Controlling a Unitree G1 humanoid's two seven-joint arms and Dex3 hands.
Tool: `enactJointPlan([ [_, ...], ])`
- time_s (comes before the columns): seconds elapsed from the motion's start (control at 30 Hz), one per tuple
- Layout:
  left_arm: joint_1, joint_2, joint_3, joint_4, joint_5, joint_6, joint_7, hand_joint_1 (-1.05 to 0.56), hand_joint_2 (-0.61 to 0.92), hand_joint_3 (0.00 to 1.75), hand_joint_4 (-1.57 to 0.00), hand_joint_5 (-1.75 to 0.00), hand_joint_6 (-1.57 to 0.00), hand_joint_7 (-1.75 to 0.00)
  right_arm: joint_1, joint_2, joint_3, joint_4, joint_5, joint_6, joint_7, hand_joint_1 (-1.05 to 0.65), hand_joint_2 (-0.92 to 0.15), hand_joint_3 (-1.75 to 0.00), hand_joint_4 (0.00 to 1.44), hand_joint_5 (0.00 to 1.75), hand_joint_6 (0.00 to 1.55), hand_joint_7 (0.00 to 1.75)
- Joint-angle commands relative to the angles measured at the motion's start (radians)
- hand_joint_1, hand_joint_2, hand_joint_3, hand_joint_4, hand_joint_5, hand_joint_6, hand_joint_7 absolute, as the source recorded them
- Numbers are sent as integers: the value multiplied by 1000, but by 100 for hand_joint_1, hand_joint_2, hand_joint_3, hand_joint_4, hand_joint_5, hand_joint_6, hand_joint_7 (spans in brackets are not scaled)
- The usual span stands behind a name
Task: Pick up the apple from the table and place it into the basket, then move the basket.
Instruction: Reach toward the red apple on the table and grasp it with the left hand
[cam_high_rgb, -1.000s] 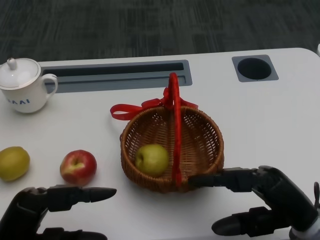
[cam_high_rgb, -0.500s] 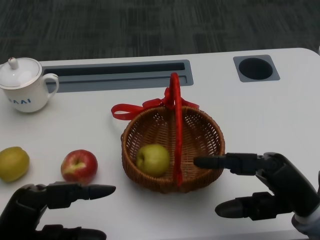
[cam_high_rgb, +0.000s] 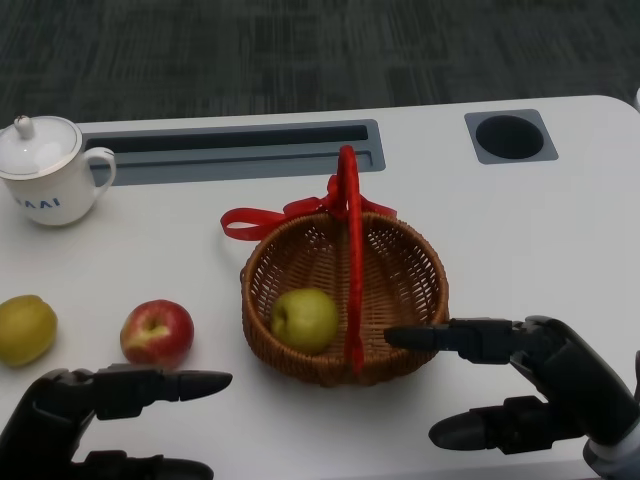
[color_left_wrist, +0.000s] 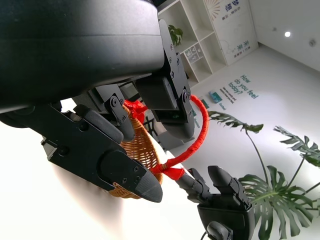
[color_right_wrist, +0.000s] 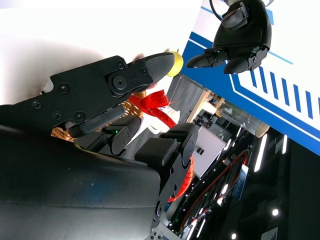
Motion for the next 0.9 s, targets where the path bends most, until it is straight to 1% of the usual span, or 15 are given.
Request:
enactJointPlan([
  [0.03,-8,3,37,21,40,-36,37,-46,72,0,-99,0,-93,0,7,-11,-4,-9,1,-14,-2,-54,-83,0,76,0,70,0],
  [0.07,-16,-1,56,30,70,-52,54,-48,72,0,-96,0,-90,0,7,-10,-4,-7,1,-16,-3,-54,-83,0,76,0,70,0],
  [0.2,-47,-11,154,60,246,-97,155,-60,72,0,-75,0,-73,0,5,-10,-3,-5,2,-18,-1,-54,-84,0,75,0,69,0],
  [0.33,-80,18,267,56,543,-43,321,-79,74,1,-47,0,-45,0,7,-7,-2,-6,1,-18,-4,-54,-84,0,76,0,70,0],
  [0.4,-105,41,278,88,628,-25,393,-83,74,0,-42,-1,-38,0,10,-6,-1,-11,0,-14,-6,-55,-84,0,76,0,70,0],
  [0.5,-144,75,262,155,697,-23,490,-83,72,0,-43,-2,-37,-1,14,-6,-1,-17,-1,-10,-7,-55,-84,0,77,0,70,0],
  [0.67,-217,136,209,291,779,-30,638,-80,70,0,-46,-2,-39,-1,17,-7,-2,-18,1,-15,-7,-54,-83,0,77,0,70,0],
  [0.9,-310,185,86,444,874,49,800,-77,67,0,-40,0,-33,0,17,-7,2,-17,8,-21,-2,-53,-84,0,77,0,70,0],
])
